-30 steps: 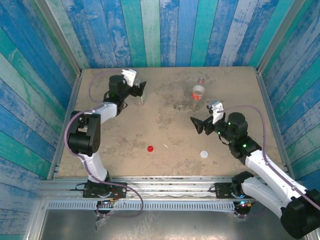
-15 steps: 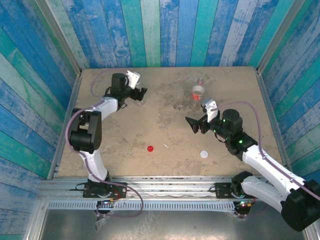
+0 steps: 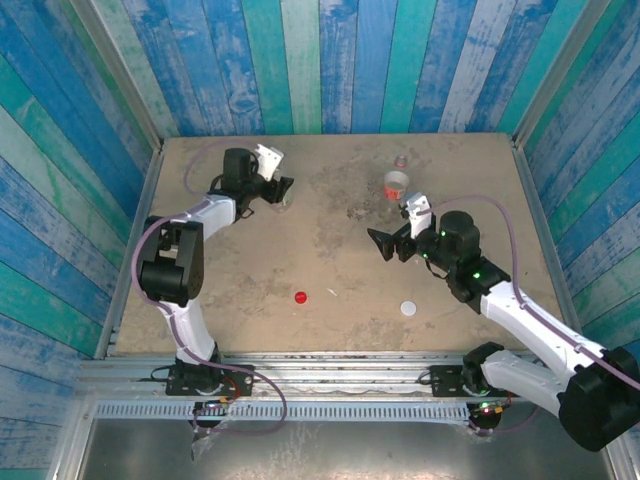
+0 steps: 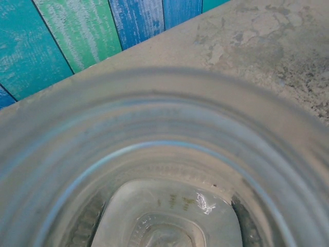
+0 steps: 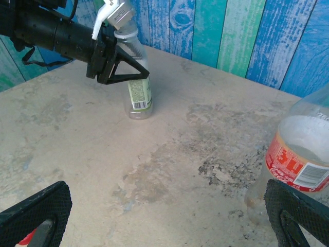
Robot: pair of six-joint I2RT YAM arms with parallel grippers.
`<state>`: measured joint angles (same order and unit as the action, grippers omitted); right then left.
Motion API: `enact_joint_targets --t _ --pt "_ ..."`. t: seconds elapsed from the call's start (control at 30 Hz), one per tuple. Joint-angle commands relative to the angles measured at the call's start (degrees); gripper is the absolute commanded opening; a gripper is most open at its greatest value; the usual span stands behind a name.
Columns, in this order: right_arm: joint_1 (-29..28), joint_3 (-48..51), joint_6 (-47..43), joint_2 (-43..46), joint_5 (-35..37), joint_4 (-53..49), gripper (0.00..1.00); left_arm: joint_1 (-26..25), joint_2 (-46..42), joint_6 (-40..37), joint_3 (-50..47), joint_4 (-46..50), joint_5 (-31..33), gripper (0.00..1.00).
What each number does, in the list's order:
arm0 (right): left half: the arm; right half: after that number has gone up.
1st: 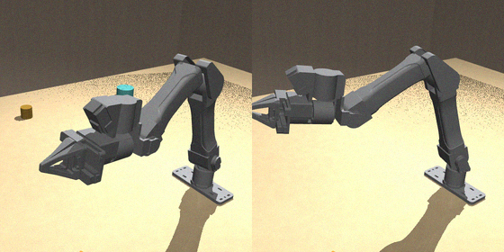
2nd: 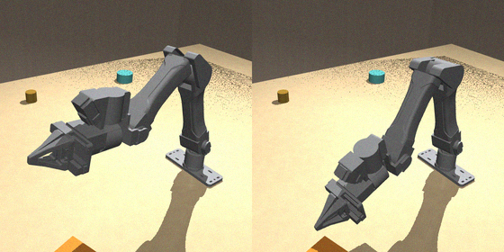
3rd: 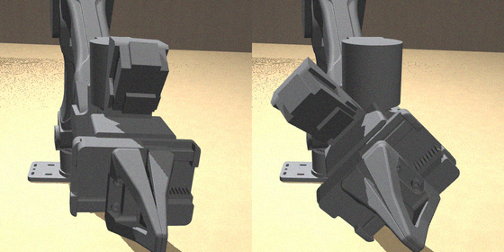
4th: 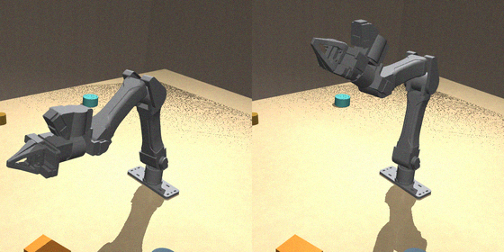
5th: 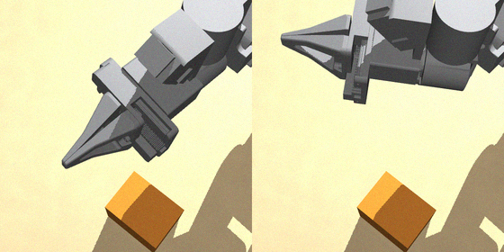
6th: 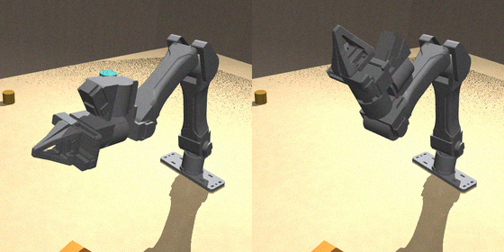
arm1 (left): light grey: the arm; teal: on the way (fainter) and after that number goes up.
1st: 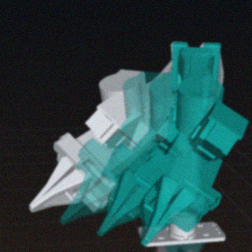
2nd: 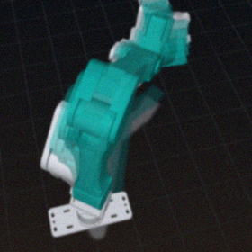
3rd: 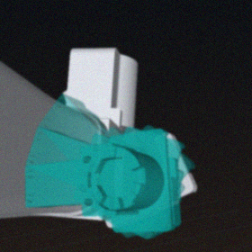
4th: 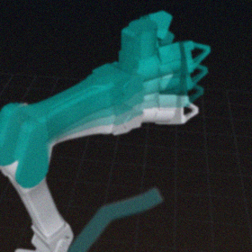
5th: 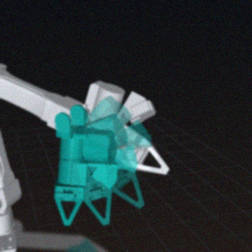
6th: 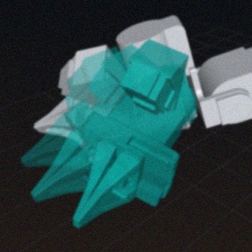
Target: Screw on the bottle caps
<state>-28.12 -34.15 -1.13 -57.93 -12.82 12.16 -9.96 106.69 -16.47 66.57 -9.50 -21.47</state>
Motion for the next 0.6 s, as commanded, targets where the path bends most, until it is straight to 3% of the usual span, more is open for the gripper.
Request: enact_joint_targets --t 0.0,0.13,0.27,0.43,0.57 --pt "-0.53 -1.69 1.25 -0.68 0.6 1.46 1.0 -0.24 -1.88 0.95 -2.55 -0.15 -3.2 0.65" --pt "-0.53 -1.89 1.96 -0.8 1.44 1.12 1.0 -0.59 -4.01 0.94 -3.61 -0.78 -5.51 0.58" --pt "-0.58 -1.87 2.83 -0.01 2.26 0.47 1.0 -1.59 -5.58 1.11 -4.23 -0.03 -7.1 0.58" --pt "-0.53 -1.34 4.79 1.99 3.83 -1.17 1.0 -5.33 -7.52 1.04 -5.21 0.27 -10.04 0.58" --pt "-0.53 -0.53 8.29 5.47 9.5 -5.59 1.0 -10.08 -9.64 1.29 -6.49 -0.17 -10.31 0.58"
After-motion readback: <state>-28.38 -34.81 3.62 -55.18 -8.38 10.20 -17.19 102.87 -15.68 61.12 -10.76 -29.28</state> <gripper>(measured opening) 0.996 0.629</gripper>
